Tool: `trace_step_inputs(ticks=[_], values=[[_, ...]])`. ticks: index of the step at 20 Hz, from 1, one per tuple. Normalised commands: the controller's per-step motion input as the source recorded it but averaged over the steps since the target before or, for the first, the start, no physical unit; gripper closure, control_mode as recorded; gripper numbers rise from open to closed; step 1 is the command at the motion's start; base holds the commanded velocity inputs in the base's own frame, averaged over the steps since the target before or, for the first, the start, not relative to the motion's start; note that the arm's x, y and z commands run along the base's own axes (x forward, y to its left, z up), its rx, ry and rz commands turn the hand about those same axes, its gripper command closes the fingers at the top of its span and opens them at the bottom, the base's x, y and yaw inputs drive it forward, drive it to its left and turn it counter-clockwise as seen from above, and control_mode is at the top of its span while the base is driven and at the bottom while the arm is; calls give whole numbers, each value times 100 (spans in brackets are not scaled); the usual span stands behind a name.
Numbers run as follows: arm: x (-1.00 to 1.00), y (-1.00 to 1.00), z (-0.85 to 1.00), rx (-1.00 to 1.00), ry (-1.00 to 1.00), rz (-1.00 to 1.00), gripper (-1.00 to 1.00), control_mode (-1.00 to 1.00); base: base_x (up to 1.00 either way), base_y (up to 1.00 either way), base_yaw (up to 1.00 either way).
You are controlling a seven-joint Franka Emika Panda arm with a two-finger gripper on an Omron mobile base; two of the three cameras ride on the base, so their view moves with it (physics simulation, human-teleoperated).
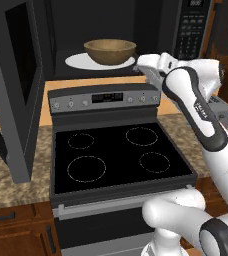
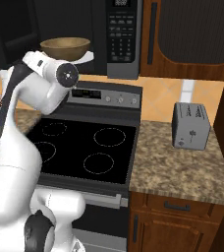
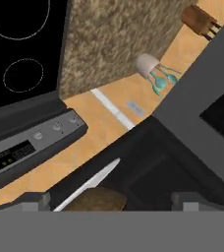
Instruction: Open the microwave, place the bowl with waffle inside the microwave, then close the microwave door and turn it on.
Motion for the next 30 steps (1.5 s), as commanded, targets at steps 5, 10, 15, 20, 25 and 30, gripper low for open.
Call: trace_step_inputs(ticks=[5,10,15,20,25,30], values=[[-62,74,-79,-53,-10,0,-100,-100,0,0,0],[-23,33,-93,-40,-1,1,-100,-100,0,0,0],[-21,68,-17,-38,-21,-6,-100,-100,0,0,0],[1,70,-1,-38,-28,-8,-100,-100,0,0,0],[-6,41,-3,-30,-23,-6,-100,-100,0,0,0],[-49,38,12,-21,-24,-1,-100,-100,0,0,0]])
